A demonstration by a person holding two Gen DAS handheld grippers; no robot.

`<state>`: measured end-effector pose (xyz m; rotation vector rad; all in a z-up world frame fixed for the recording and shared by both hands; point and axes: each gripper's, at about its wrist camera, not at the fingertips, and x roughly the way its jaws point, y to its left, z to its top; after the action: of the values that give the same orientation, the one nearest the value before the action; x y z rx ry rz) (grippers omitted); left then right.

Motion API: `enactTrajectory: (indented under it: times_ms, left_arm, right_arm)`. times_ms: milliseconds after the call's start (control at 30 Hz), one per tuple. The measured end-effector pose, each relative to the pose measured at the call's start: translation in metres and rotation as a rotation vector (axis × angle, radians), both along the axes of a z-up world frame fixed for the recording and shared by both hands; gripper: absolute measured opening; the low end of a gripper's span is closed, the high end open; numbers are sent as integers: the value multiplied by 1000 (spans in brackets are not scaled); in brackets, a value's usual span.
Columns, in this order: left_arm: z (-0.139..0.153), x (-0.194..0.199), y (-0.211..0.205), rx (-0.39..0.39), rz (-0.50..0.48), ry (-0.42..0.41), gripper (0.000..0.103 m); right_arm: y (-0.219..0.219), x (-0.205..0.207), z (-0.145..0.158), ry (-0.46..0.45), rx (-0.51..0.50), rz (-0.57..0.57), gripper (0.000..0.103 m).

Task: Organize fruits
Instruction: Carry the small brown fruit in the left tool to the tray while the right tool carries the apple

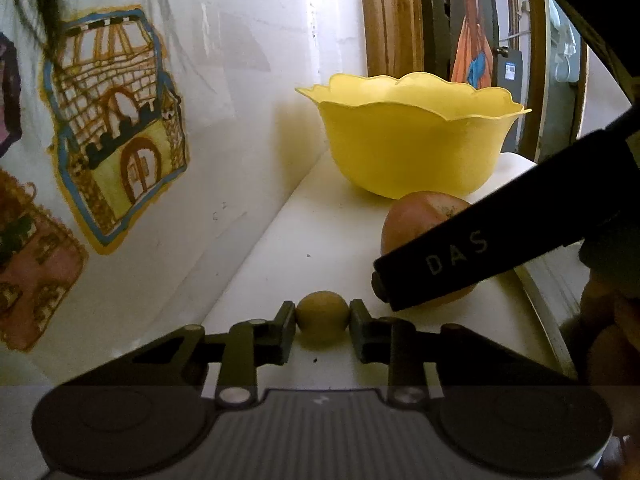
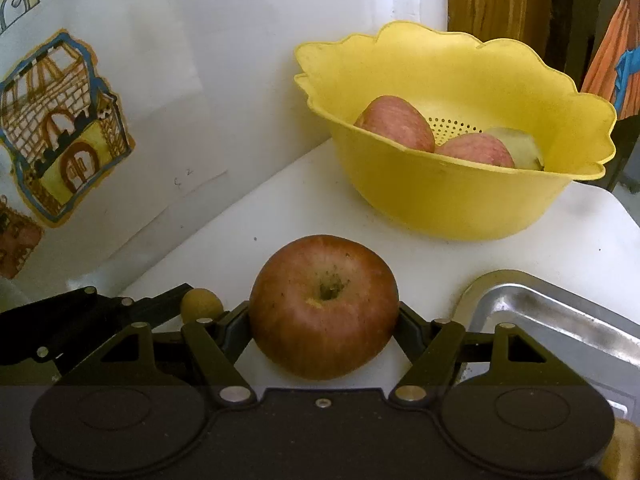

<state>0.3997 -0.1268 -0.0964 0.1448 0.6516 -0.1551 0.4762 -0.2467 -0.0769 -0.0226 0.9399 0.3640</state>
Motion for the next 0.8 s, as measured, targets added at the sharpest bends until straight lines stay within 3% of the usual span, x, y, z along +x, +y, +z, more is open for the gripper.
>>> enactTrajectory:
  times_ms: [200,500,800]
  left_arm:
    - [5,-8,7,-36,-6,-5,32]
    - [19,-23,9,-51,10,-27,32]
    - [36,-44,-3,-68,-9,-66,32]
  right_arm:
    - [-5,-4,2,-3,12,-21,74]
    - [-20,-29,18,-104,57,-42,74]
    - [-50,-81,39,-188,94,-105,74]
